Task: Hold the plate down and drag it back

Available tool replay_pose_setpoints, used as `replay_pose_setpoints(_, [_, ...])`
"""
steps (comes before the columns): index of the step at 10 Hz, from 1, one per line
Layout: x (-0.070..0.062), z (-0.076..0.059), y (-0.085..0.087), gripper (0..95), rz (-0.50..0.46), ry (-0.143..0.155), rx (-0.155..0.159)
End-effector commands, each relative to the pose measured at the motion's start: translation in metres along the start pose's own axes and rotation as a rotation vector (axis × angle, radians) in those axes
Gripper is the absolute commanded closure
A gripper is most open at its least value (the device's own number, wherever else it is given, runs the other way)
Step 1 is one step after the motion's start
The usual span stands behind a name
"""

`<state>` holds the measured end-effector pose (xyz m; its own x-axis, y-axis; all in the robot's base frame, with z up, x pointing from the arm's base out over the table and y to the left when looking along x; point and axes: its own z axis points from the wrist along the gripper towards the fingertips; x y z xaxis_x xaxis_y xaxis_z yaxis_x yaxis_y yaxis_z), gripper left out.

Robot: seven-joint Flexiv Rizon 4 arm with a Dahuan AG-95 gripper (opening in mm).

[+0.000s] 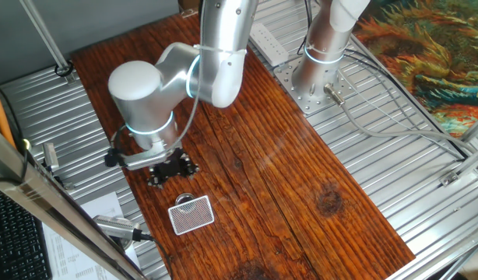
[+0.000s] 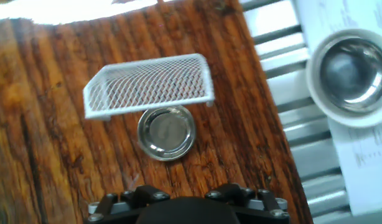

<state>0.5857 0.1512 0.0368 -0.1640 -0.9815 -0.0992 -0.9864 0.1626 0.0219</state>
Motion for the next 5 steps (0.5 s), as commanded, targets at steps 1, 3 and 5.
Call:
replay_pose_setpoints(1, [-0.014,0.005,0.006,19.0,0.072,0.006,0.001])
replay_pose_setpoints(3, [-0.023,0.008,0.008,19.0,0.101,0.006,0.002])
replay_pose_setpoints(5, [-0.028,0.01,0.003,19.0,0.106,0.006,0.002])
